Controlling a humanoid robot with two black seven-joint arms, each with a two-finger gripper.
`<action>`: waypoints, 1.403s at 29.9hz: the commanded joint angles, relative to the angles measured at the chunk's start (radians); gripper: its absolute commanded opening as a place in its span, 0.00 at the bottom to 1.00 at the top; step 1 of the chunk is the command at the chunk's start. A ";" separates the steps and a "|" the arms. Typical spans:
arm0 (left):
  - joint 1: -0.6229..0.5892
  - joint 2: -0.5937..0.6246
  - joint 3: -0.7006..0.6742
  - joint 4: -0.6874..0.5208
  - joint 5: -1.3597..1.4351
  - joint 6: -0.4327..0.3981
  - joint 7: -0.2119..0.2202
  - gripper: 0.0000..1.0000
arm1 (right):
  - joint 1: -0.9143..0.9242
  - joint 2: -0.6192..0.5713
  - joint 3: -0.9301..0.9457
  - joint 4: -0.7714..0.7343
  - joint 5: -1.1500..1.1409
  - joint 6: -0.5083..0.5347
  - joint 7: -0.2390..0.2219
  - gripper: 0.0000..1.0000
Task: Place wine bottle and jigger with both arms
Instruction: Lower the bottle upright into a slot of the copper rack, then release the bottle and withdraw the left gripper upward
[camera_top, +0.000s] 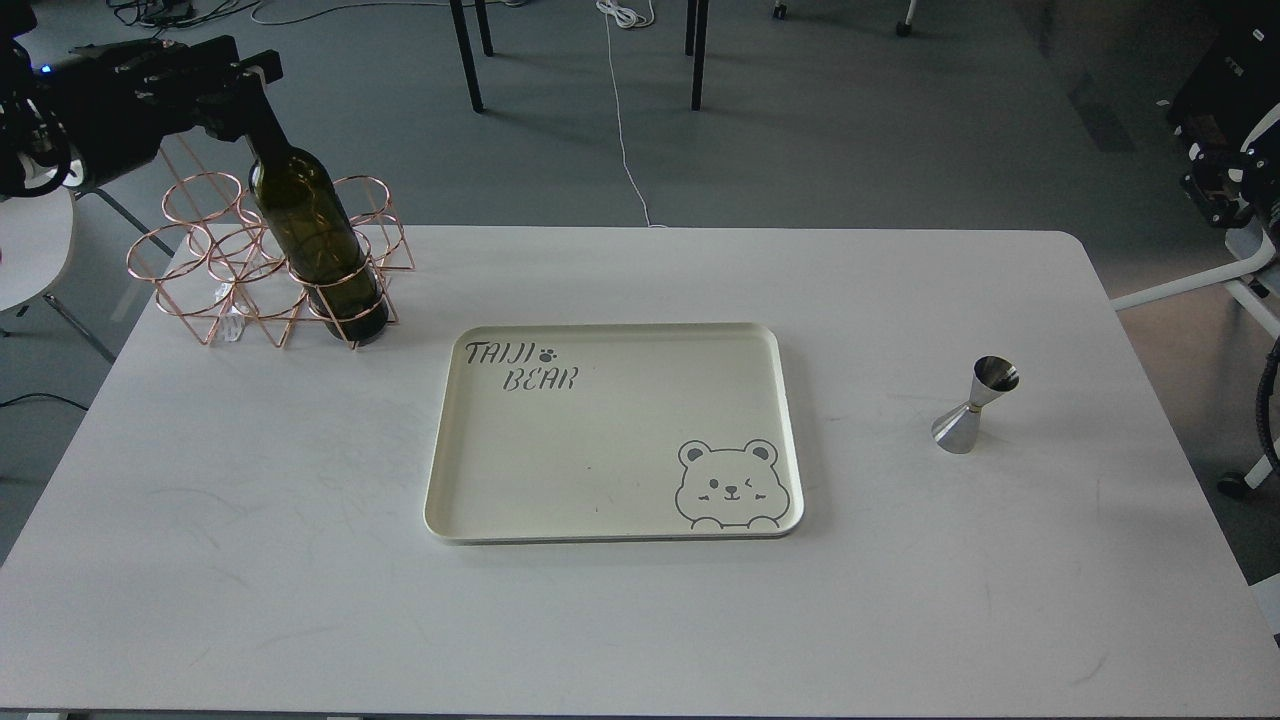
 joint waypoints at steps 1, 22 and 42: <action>0.000 -0.001 0.000 0.002 -0.001 0.004 0.001 0.58 | 0.000 0.000 0.000 0.000 0.000 0.000 0.000 0.97; -0.003 0.056 -0.015 0.077 -1.113 0.094 -0.006 0.98 | -0.002 0.006 0.051 -0.035 0.001 -0.010 0.000 0.99; 0.207 -0.126 -0.035 0.405 -2.047 -0.383 -0.110 0.99 | -0.021 0.137 0.123 -0.129 0.168 0.003 0.000 0.99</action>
